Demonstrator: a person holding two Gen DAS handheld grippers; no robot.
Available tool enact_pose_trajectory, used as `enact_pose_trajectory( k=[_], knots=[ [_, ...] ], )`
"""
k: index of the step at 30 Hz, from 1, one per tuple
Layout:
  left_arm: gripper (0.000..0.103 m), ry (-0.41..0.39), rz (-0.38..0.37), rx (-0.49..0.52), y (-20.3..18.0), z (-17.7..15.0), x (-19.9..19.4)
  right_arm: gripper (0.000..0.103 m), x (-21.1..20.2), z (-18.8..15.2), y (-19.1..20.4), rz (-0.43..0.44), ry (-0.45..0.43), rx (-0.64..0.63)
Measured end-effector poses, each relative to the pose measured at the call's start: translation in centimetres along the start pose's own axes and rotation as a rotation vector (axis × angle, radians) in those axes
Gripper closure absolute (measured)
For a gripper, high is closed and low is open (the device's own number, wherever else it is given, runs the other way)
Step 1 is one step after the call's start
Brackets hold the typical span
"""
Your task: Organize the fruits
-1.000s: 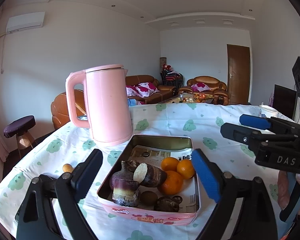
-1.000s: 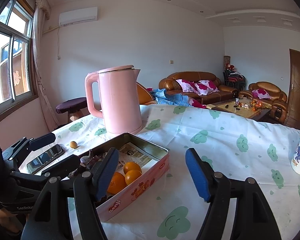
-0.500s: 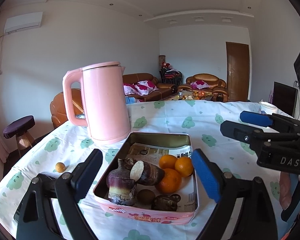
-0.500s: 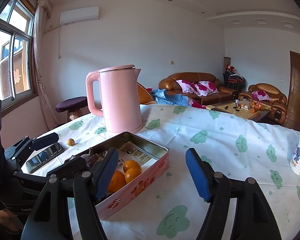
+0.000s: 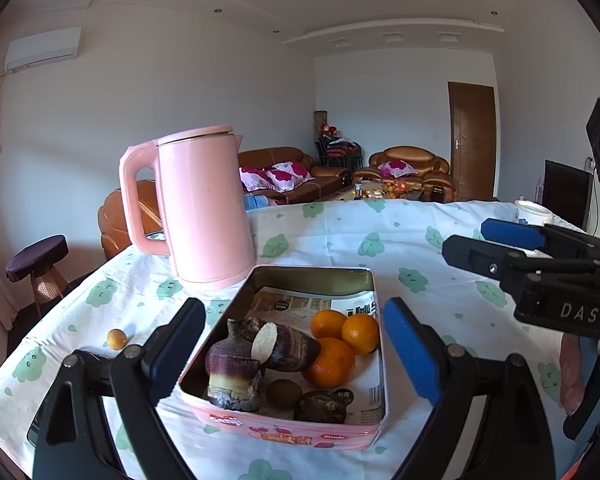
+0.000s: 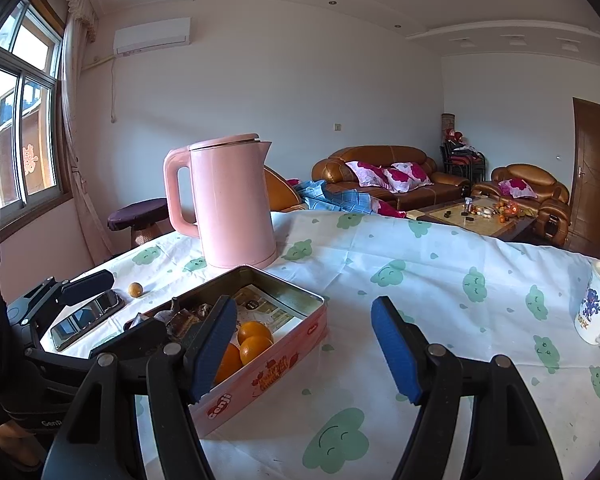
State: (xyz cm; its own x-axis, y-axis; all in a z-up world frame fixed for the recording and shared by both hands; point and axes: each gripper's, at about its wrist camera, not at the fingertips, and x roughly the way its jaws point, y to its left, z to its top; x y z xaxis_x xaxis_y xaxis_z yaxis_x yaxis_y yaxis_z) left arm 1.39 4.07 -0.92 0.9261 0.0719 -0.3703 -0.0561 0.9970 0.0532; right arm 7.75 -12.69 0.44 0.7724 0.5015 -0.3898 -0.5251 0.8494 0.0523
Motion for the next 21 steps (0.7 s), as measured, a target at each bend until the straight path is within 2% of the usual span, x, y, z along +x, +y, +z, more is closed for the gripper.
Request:
enact_pose_trajectory(
  k=[21],
  knots=[
    [0.009, -0.001, 0.0, 0.001, -0.16, -0.02, -0.02, 0.032, -0.34, -0.04, -0.44, -0.006, -0.006, 0.002]
  ],
)
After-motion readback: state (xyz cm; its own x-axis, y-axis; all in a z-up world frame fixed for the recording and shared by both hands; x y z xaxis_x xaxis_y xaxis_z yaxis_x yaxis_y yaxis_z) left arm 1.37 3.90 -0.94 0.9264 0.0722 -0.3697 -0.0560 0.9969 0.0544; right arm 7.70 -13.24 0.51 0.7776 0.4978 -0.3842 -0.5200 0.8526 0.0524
